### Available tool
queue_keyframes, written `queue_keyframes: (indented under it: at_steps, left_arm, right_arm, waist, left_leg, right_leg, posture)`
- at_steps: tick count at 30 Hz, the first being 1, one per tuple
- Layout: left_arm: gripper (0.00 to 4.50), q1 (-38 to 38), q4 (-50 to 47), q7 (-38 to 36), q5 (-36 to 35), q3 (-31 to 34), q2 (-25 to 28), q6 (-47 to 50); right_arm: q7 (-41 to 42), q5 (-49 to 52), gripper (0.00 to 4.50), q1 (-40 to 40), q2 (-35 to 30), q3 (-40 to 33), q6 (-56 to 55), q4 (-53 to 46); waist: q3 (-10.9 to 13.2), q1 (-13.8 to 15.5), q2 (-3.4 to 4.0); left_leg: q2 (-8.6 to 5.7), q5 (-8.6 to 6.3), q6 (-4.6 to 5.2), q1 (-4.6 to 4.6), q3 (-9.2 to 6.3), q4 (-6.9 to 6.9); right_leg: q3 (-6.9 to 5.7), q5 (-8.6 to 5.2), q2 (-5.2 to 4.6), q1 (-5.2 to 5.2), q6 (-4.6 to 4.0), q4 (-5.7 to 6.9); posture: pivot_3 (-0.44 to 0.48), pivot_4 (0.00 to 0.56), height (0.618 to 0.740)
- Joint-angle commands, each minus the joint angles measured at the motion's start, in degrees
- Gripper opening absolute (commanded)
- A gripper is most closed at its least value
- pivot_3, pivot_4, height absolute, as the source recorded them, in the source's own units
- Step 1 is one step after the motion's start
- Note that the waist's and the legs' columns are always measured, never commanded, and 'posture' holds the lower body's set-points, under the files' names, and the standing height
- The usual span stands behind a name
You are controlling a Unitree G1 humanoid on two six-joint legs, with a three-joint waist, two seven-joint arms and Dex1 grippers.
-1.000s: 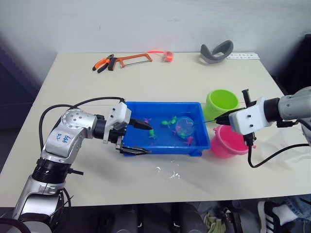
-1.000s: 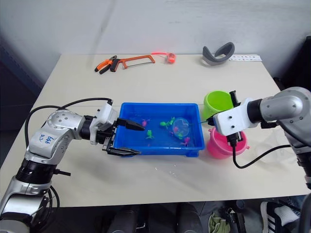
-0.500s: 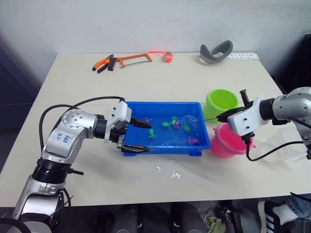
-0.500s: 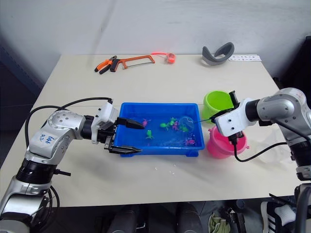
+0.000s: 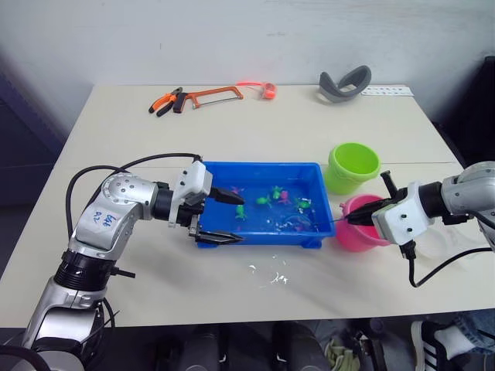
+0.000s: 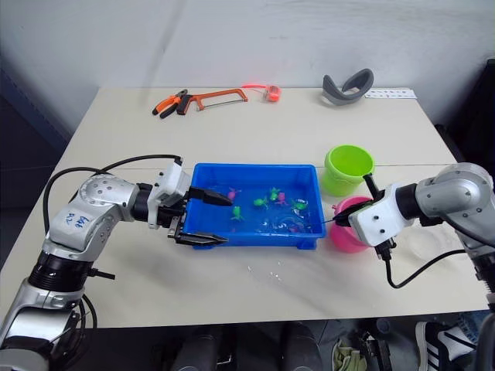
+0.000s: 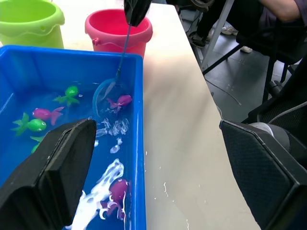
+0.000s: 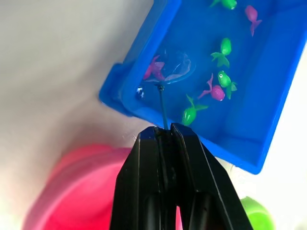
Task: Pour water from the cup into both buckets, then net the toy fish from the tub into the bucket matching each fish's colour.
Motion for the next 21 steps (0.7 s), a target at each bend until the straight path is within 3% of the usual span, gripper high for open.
queue_keyframes:
  at_steps: [1, 7, 13, 21]
  left_arm:
    - [4.48, -1.13, -0.36, -0.56, -0.27, -0.28, -0.4, -1.0]
    - [4.48, -1.51, 1.02, -0.98, 0.05, -0.58, -1.05, -1.82]
    - [4.48, -2.41, 2.72, -0.69, -0.66, -0.11, -2.08, -2.07]
    - [4.48, -6.12, 4.55, 0.24, -3.34, 0.36, -6.18, -0.03]
  right_arm:
    - [-1.64, 7.22, 0.0, 2.78, -0.95, -4.79, 16.38, -6.59]
    - [-5.52, 15.51, 0.0, 7.88, -0.29, -9.9, 38.91, -15.47]
    - [-9.95, 20.01, 0.0, 12.51, 0.62, -15.44, 50.1, -20.38]
    - [-19.58, 29.21, 0.0, 22.92, 3.94, -34.12, 65.57, -31.93]
  waist:
    - [0.0, 0.02, 0.01]
    - [-0.01, 0.05, 0.01]
    - [-0.01, 0.2, 0.01]
    - [-0.01, 0.53, 0.02]
  left_leg:
    - [0.0, 0.0, 0.0, 0.0, -0.02, 0.0]
    - [-0.01, -0.03, 0.04, 0.0, -0.11, 0.0]
    - [-0.03, -0.08, 0.08, -0.01, -0.15, -0.01]
    - [-0.05, -0.13, 0.13, 0.0, -0.31, -0.01]
  right_leg:
    - [-0.01, 0.0, 0.0, 0.01, 0.0, -0.01]
    - [-0.09, -0.01, -0.06, 0.08, -0.01, -0.05]
    - [-0.15, 0.0, -0.08, 0.13, -0.01, -0.13]
    - [-0.31, 0.03, -0.08, 0.41, 0.05, -0.39]
  posture:
    - [0.0, 0.15, 0.74]
    - [0.0, 0.15, 0.74]
    - [0.0, 0.15, 0.74]
    - [0.0, 0.15, 0.74]
